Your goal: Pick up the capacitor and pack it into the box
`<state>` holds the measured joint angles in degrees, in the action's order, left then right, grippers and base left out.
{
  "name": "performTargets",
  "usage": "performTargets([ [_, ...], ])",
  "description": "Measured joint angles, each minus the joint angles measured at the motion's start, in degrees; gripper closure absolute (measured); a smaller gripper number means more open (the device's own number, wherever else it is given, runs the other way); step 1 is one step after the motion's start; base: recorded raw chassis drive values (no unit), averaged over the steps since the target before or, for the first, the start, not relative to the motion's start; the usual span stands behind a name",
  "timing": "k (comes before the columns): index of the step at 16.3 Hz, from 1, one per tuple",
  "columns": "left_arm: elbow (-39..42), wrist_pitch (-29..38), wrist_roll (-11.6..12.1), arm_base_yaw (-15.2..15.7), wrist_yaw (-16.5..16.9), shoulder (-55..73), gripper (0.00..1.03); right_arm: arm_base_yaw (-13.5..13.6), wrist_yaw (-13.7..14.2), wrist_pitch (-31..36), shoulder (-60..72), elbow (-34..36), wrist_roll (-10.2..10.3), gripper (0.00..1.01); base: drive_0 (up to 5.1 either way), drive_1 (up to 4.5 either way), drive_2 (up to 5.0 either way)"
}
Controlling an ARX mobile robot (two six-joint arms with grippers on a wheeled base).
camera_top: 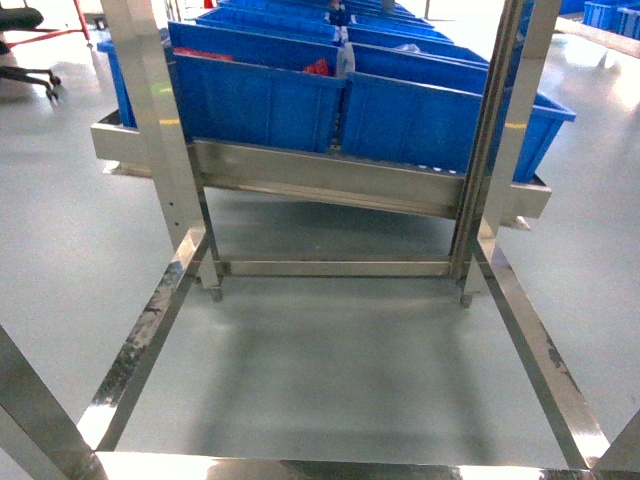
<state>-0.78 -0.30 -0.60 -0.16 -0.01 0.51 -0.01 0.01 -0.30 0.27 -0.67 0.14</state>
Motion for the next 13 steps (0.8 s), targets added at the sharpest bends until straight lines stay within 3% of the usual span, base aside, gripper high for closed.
performTargets([
  [13, 0.00, 0.00, 0.00, 0.00, 0.00, 0.00, 0.05, 0.00, 0.00, 0.00, 0.00, 0.00, 0.00, 0.03, 0.0, 0.00, 0.0],
])
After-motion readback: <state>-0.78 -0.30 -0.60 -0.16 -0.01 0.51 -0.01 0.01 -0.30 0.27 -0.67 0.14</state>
